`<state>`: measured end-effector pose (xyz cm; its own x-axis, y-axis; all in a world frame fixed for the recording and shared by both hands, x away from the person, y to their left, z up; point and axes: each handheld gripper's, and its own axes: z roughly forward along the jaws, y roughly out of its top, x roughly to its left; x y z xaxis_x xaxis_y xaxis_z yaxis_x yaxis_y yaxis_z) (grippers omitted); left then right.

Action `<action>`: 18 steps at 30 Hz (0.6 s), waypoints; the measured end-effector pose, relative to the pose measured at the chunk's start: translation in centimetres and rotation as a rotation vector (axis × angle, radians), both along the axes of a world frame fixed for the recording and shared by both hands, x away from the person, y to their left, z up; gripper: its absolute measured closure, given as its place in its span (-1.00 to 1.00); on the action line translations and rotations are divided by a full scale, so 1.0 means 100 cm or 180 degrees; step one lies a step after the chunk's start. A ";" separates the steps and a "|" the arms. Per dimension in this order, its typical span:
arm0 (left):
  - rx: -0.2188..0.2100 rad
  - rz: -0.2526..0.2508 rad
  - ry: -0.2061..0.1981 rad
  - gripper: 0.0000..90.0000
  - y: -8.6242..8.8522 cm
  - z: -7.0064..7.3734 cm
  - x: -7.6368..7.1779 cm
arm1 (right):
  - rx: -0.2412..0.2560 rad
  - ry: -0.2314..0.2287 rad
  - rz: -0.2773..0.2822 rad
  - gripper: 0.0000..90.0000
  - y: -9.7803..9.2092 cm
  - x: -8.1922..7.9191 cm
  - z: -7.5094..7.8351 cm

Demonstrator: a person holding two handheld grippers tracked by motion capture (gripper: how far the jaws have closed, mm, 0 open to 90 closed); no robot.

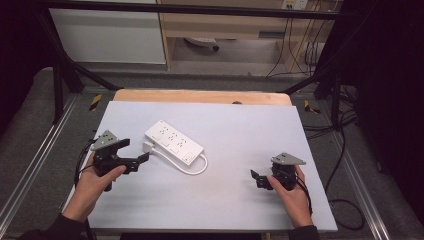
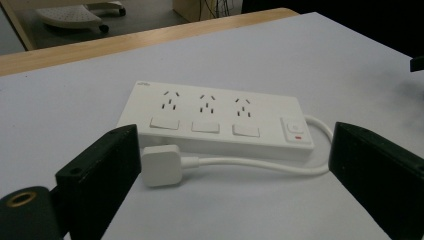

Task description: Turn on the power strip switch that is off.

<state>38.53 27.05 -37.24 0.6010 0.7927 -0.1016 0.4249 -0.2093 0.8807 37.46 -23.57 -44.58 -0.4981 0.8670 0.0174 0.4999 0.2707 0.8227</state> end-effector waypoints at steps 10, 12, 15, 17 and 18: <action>0.0011 0.0005 -0.0002 -0.85 -0.002 0.004 0.014 | 0.0034 0.0028 -0.0003 -0.92 0.001 -0.001 0.000; 0.0028 -0.0015 0.0006 -0.85 -0.004 0.004 0.017 | 0.0035 0.0035 -0.0001 -0.92 0.001 -0.001 0.000; 0.0030 -0.0013 0.0018 -0.84 -0.006 0.004 0.020 | 0.0041 0.0051 -0.0008 -0.92 0.000 -0.001 0.000; 0.0028 -0.0014 0.0014 -0.84 -0.007 0.004 0.023 | 0.0038 0.0048 -0.0011 -0.92 0.000 -0.001 0.000; 0.0022 -0.0003 0.0017 -0.84 -0.008 0.004 0.024 | 0.0046 0.0053 -0.0016 -0.92 0.000 -0.001 0.000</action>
